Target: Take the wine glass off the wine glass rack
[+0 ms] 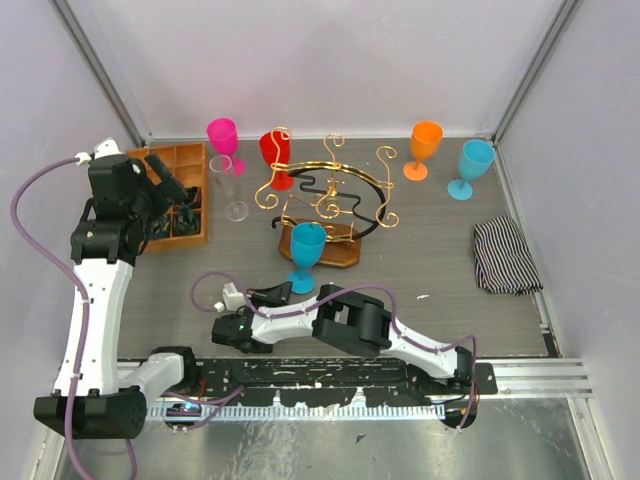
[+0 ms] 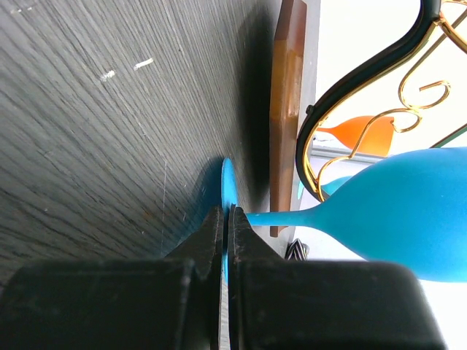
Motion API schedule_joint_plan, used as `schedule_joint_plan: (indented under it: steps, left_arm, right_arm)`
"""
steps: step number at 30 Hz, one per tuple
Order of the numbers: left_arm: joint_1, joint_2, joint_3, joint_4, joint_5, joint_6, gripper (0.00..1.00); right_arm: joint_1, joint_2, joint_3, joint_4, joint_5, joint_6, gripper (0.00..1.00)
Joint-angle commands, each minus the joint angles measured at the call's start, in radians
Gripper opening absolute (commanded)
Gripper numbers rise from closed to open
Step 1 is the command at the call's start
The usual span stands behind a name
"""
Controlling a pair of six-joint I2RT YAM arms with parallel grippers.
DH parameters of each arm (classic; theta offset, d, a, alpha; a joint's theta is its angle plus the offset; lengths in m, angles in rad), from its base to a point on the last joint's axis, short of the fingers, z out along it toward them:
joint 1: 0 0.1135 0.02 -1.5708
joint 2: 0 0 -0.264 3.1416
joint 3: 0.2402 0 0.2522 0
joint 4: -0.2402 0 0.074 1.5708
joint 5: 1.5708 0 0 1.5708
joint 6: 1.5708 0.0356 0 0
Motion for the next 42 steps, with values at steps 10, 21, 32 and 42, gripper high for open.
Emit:
schedule_joint_plan:
  steps: [10,21,32,42]
  left_arm:
    - [0.003,-0.018,-0.021,0.033,0.019,0.013,0.98]
    - [0.003,-0.021,-0.032,0.05,0.059,0.014,0.98]
    - [-0.01,0.018,-0.01,0.437,0.603,-0.119,0.99]
    - [-0.247,0.296,0.266,0.206,0.565,0.132,0.98]
  right_arm:
    - [0.003,0.052,-0.039,0.078,-0.278,0.136,0.01]
    - [0.003,0.051,-0.041,0.078,-0.292,0.137,0.01]
    - [0.003,0.049,-0.039,0.076,-0.31,0.138,0.01]
    - [-0.001,0.044,-0.034,0.069,-0.324,0.141,0.01]
